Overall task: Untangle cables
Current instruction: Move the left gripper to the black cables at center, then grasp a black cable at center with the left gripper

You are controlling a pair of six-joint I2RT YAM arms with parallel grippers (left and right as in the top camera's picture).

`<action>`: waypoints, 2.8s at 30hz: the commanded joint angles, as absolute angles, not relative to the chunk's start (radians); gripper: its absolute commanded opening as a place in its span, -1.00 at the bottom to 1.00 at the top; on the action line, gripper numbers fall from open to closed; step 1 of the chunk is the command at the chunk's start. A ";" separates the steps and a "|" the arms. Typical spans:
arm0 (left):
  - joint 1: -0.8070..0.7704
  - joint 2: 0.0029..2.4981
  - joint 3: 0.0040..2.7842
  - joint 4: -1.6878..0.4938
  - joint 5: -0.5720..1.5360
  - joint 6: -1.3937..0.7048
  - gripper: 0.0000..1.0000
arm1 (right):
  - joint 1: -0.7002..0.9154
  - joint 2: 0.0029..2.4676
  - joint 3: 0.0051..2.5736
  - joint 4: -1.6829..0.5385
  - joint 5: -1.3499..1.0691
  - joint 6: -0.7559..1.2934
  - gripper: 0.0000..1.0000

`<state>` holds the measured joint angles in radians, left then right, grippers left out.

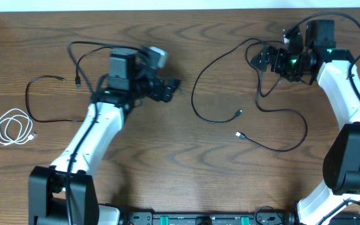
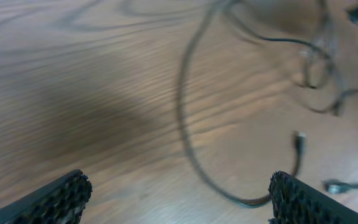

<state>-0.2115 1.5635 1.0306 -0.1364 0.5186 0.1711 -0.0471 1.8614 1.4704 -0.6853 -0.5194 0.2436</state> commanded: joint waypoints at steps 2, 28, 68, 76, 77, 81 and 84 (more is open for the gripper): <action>-0.331 1.568 1.034 -0.117 0.527 0.190 0.84 | -0.068 1.838 1.576 -0.762 -0.483 0.227 0.98; -0.704 1.886 1.046 0.478 0.302 -0.093 0.84 | -0.253 1.838 1.820 -1.035 -0.339 0.151 0.99; -0.776 2.253 1.446 0.349 0.184 -0.059 0.84 | -0.255 1.838 1.819 -1.048 -0.320 0.133 0.99; -0.777 2.326 1.446 0.430 0.163 -0.137 0.75 | -0.255 1.838 1.819 -1.048 -0.319 0.131 0.98; -0.777 2.329 1.446 0.435 0.163 -0.137 0.68 | -0.255 1.838 1.819 -1.048 -0.319 0.128 0.98; -0.775 2.329 1.446 0.440 0.162 -0.136 0.32 | -0.255 1.838 1.819 -1.048 -0.319 0.128 0.99; -0.775 2.329 1.446 0.429 0.112 -0.133 -0.44 | -0.254 1.838 1.819 -1.052 -0.319 0.128 0.99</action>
<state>-0.7753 2.3318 1.4334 0.4309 0.1680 -0.1303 -0.2504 1.8614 1.7985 -1.0481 -0.3210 0.1471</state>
